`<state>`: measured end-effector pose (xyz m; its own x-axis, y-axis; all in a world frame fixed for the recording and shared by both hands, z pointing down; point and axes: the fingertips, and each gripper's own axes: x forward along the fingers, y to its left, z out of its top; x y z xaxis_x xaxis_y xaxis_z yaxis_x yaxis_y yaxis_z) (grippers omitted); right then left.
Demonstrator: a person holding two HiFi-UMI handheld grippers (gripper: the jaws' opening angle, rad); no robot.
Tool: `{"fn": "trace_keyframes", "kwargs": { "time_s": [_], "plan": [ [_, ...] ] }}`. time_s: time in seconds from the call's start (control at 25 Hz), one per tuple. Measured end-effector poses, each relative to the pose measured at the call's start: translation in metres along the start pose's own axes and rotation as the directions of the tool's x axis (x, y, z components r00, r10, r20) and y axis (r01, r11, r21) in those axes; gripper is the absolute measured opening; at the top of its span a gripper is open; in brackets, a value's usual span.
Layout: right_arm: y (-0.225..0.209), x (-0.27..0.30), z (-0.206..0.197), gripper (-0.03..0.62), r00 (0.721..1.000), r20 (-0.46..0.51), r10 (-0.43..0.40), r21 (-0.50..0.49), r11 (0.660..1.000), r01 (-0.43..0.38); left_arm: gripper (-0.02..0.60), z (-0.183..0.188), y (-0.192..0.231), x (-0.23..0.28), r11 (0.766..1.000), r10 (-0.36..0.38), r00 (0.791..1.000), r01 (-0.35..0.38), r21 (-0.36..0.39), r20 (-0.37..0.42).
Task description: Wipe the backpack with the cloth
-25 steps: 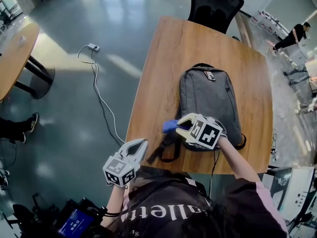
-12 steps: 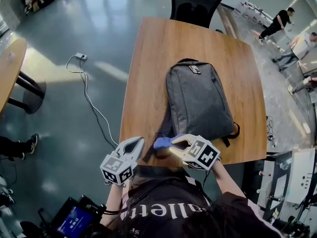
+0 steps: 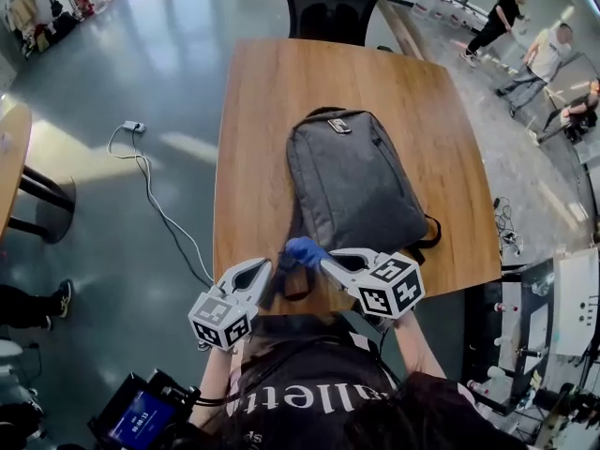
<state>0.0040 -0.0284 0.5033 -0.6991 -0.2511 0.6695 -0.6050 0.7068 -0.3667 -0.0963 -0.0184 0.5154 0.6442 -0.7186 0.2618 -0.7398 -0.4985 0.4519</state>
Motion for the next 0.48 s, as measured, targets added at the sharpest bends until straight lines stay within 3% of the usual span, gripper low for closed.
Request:
{"fn": "trace_keyframes", "kwargs": {
  "time_s": [0.28, 0.48],
  "plan": [
    [-0.065, -0.045, -0.006, 0.061, 0.986, 0.083, -0.147, 0.133, 0.982, 0.135, 0.002, 0.000, -0.010, 0.007, 1.000, -0.011, 1.000, 0.011, 0.021, -0.019],
    [-0.121, -0.091, -0.016, 0.061, 0.952, 0.122, -0.282, 0.214, 0.944, 0.252, 0.002, 0.004, -0.024, 0.014, 0.999, -0.026, 0.999, 0.027, 0.041, -0.026]
  ]
}}
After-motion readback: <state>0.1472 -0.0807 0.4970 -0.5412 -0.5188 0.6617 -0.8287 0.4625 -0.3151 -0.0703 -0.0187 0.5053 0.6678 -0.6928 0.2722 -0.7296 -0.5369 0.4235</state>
